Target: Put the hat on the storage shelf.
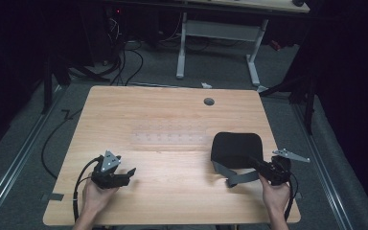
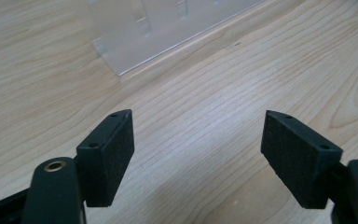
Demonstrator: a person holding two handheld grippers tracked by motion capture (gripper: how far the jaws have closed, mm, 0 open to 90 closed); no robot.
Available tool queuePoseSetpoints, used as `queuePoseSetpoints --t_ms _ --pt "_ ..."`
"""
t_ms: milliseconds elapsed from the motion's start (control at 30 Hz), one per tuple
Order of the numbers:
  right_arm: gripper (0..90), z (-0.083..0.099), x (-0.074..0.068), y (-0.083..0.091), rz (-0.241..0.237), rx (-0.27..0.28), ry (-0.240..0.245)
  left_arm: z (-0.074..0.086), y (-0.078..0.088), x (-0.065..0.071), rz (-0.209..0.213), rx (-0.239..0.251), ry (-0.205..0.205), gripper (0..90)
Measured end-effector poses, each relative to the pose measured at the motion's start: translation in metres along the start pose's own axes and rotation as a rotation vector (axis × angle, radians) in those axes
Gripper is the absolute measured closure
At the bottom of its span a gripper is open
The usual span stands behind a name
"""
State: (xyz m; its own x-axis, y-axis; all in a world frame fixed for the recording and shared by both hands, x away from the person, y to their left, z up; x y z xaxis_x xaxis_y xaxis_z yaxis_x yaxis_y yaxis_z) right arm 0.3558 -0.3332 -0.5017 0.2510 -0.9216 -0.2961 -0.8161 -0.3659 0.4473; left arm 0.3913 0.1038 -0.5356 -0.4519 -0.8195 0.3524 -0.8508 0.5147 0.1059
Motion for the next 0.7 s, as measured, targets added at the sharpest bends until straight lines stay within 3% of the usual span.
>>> queuePoseSetpoints --t_ms 433,700 --pt "85.1 -0.011 -0.020 0.002 -0.045 -0.014 0.027 -0.005 -0.006 0.023 0.059 -0.019 0.028 25.9" --pt "85.0 -0.016 -0.034 0.000 -0.088 -0.020 0.043 -0.007 -0.007 0.039 0.104 -0.019 0.010 23.8"
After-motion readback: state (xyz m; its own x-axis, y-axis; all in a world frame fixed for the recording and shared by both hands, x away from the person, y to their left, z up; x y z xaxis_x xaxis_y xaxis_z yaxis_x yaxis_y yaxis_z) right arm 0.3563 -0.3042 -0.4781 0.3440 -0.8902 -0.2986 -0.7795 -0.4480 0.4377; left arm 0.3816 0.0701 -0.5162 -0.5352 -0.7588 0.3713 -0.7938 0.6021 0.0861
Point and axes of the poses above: each handheld gripper's, and its own axes: y roughly backward along the jaws, z roughly out of its underside, x roughly to its right, the point moved 5 cm from there along -y, roughly forward along the jaws, and after that the axes turned 9 degrees about x, right-handed, at the moved point
